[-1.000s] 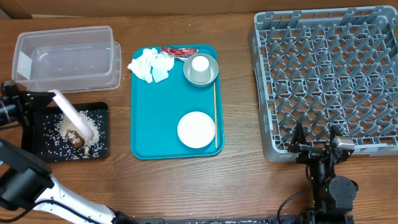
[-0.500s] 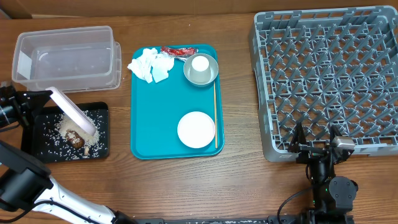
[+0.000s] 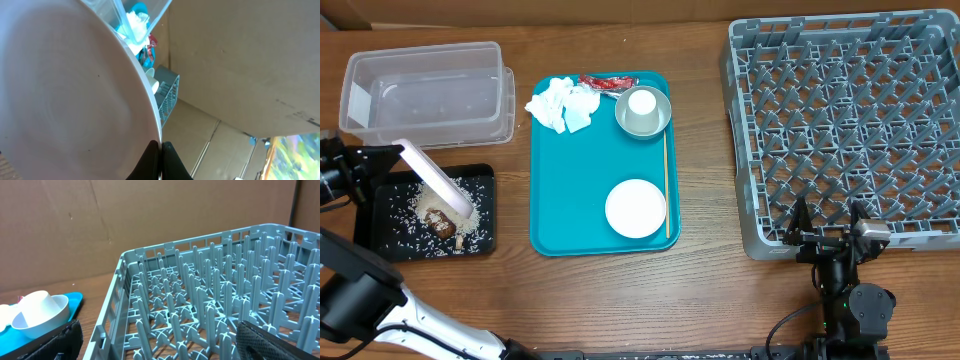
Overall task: Sort waste into correct bins and load items into the dishwasher
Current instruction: 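Tilt the plate to dump the rice onto the black tray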
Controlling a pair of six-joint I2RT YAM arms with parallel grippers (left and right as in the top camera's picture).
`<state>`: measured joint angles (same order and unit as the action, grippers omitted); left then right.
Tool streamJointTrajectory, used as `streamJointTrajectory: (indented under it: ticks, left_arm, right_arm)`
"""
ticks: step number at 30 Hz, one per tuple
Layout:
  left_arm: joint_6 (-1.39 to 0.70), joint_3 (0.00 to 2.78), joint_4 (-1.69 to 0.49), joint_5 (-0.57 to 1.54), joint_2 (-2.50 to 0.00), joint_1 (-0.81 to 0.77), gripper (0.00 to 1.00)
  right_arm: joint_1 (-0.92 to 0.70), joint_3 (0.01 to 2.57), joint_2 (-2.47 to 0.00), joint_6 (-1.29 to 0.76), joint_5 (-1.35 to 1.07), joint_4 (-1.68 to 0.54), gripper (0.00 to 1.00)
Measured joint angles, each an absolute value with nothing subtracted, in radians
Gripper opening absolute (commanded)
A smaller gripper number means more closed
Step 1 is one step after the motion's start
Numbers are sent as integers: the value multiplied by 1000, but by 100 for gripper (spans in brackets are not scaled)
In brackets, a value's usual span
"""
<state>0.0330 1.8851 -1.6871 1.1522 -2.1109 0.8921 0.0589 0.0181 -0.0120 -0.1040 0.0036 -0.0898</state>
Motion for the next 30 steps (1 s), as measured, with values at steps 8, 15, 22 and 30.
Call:
streamJointTrajectory:
  ticks: [8, 15, 22, 30]
  left_arm:
    - [28, 1884, -1682, 1158, -2093, 892, 4]
    - [30, 1882, -1685, 1143, -2048, 861, 4]
    - [33, 1882, -1631, 1139, -1982, 834, 4]
    - [48, 1878, -1674, 1174, -1980, 839, 4]
  right_arm:
    - [59, 18, -12, -104, 4, -90, 100]
    - [59, 19, -12, -104, 3, -90, 100]
    - [59, 19, -12, -104, 3, -90, 100]
    - [59, 18, -12, -104, 4, -90, 100]
